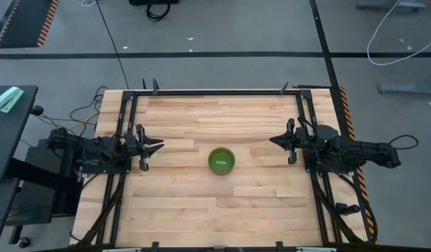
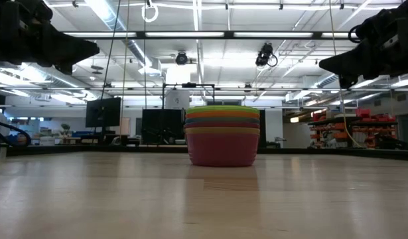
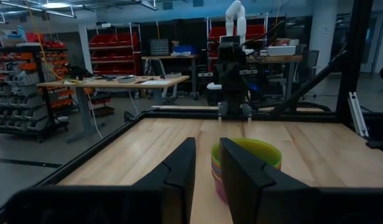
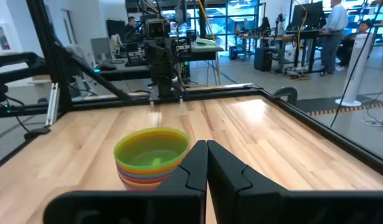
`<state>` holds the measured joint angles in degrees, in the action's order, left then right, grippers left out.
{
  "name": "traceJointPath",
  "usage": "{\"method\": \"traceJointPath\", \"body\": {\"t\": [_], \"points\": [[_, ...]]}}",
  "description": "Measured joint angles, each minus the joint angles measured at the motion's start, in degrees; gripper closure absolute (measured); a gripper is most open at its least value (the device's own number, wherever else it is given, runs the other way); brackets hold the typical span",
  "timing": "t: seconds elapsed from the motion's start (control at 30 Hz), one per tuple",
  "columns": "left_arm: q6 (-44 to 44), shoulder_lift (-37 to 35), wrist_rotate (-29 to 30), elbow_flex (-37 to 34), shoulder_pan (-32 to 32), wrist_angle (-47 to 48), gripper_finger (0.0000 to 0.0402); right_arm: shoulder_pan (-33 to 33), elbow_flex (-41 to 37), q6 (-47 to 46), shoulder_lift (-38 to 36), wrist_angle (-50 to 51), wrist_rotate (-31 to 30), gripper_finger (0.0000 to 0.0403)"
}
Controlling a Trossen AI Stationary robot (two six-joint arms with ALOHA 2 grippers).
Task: Nest bowls inside each other
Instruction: Return to Home Position
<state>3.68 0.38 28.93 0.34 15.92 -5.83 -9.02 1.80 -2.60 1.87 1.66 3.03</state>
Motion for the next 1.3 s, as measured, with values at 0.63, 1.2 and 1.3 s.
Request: {"method": "traceJointPath", "body": {"t": [0.63,1.2,1.3], "points": [[-0.01,-0.02,-0.02,0.00,0.01,-0.70,0.0322,0.02,0.00,-0.23,0.00,0.06,0.00,0.0389],[0.01,-0.02,-0.02,0.00,0.00,-0.78,0.0322,0.02,0.00,-0.23,0.00,0.05,0.00,0.0389],[0.00,-0.02,-0.02,0.01,0.00,-0.78,0.0317,0.02,0.00,-0.23,0.00,0.05,0.00,0.0389]]}}
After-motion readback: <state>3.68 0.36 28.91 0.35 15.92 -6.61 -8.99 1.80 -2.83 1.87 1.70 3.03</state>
